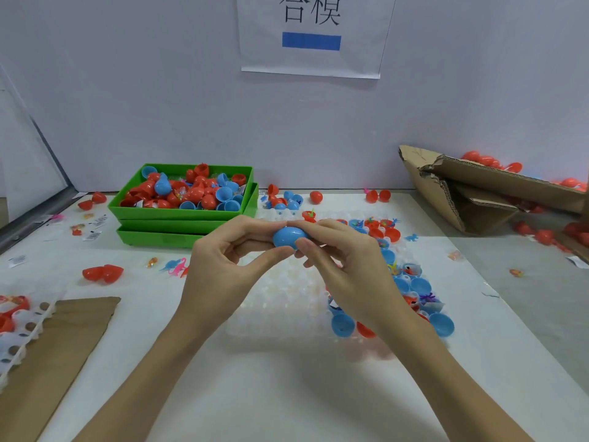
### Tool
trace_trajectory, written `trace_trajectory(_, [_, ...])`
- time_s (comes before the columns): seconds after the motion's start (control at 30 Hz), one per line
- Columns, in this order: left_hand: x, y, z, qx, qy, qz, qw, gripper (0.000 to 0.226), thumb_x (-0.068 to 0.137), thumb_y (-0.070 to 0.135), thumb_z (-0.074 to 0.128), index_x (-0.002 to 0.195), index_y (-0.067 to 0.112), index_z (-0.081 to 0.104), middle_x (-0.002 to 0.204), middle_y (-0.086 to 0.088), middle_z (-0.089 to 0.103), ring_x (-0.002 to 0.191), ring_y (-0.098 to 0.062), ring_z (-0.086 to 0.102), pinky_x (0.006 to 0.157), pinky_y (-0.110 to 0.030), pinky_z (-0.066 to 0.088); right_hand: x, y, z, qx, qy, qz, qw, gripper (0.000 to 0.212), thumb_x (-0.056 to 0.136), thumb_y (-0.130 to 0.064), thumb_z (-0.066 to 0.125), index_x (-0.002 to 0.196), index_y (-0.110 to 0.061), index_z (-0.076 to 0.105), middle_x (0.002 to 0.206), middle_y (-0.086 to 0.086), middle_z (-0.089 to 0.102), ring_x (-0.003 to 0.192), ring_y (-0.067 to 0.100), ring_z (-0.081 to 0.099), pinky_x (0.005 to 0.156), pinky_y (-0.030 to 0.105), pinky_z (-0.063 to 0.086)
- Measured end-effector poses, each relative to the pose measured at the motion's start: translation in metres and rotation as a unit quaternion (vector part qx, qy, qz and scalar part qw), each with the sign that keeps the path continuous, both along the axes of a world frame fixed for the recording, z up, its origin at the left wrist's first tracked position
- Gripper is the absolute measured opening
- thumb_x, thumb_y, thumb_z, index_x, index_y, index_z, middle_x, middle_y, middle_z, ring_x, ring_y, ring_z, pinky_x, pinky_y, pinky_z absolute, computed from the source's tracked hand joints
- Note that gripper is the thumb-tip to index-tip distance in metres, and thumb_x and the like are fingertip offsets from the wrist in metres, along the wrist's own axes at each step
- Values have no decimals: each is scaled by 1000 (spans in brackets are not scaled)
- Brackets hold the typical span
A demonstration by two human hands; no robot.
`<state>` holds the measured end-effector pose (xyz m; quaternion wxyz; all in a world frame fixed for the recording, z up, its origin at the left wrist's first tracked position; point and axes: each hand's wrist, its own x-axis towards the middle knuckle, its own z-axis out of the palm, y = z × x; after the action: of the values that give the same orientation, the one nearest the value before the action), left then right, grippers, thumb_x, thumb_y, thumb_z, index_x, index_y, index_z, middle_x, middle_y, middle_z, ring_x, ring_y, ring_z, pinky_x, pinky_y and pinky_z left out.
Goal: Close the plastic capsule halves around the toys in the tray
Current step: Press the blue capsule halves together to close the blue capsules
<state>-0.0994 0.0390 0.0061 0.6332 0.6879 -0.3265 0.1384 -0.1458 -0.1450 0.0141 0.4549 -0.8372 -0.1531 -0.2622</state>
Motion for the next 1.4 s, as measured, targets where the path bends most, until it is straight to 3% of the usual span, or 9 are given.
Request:
trace_trajectory(0.13, [2, -1, -4, 7, -14, 4, 1000, 33, 81, 14, 84, 112, 9, 75, 105, 3, 78, 97, -19, 77, 87, -21, 59, -1, -2, -2, -55, -3, -8, 998, 32, 104, -15, 57, 135, -13, 66, 99, -4, 73, 86, 3, 68, 81, 16, 56])
trace_trajectory(0.33, [3, -1, -7, 67, -115, 54, 990, 34, 83, 16, 83, 113, 5, 75, 109, 0, 74, 100, -16, 74, 88, -22, 59, -3, 9, -7, -17, 32, -17, 999, 43, 102, -24, 60, 144, -15, 57, 124, -4, 71, 106, 5, 69, 90, 15, 54])
trace_trajectory(0.53, [-2, -8, -12, 119, -194, 100, 969, 33, 81, 5, 85, 113, 3, 77, 106, -3, 76, 100, -11, 72, 89, -25, 60, -5, 24, -15, 60, 36, -86, 994, 32, 90, -27, 78, 120, -18, 73, 91, -19, 68, 88, 1, 70, 74, 8, 53])
trace_trajectory(0.73, [-6, -11, -14, 137, -215, 116, 960, 31, 80, 0, 86, 110, 3, 78, 99, -4, 76, 89, -11, 73, 85, -27, 60, -6, 25, -16, 41, 59, -99, 992, 18, 95, -17, 69, 112, -16, 74, 90, -8, 73, 84, 7, 69, 75, 20, 56])
trace_trajectory(0.93, [-9, -14, -17, 177, -220, 126, 951, 31, 80, 0, 86, 109, 1, 77, 97, -5, 76, 86, -16, 72, 82, -31, 58, -8, 22, -15, -6, 71, -91, 993, 12, 97, -9, 65, 93, -20, 69, 74, -13, 63, 71, 8, 59, 61, 16, 41])
trace_trajectory(1.13, [-8, -14, -11, 143, -245, 161, 945, 34, 82, 2, 86, 113, 1, 73, 109, -7, 72, 97, -13, 67, 92, -21, 56, -5, 27, -14, 67, 22, -61, 996, 29, 97, -13, 68, 127, -15, 67, 114, -7, 71, 103, 6, 68, 88, 15, 54])
trace_trajectory(1.23, [-5, -9, -10, 180, -291, 178, 923, 37, 81, 4, 87, 115, -1, 72, 113, -12, 70, 104, -19, 66, 99, -21, 52, -5, 33, -15, 126, 78, -21, 989, 47, 97, -24, 69, 142, -22, 56, 128, -12, 65, 113, 0, 65, 90, 12, 53])
trace_trajectory(1.3, [-4, -6, -11, 210, -318, 180, 907, 39, 80, 2, 87, 116, -3, 71, 114, -15, 68, 108, -24, 65, 103, -25, 51, -5, 33, -15, 158, 108, -12, 981, 52, 93, -31, 73, 142, -24, 56, 127, -16, 65, 112, -3, 65, 89, 13, 54])
trace_trajectory(1.4, [-4, -6, -10, 215, -316, 155, 911, 42, 80, 0, 87, 119, 0, 70, 116, -13, 66, 111, -23, 62, 104, -25, 49, -2, 26, -13, 143, 90, -22, 985, 32, 93, -22, 74, 125, -20, 69, 109, -11, 74, 100, 3, 71, 85, 20, 58])
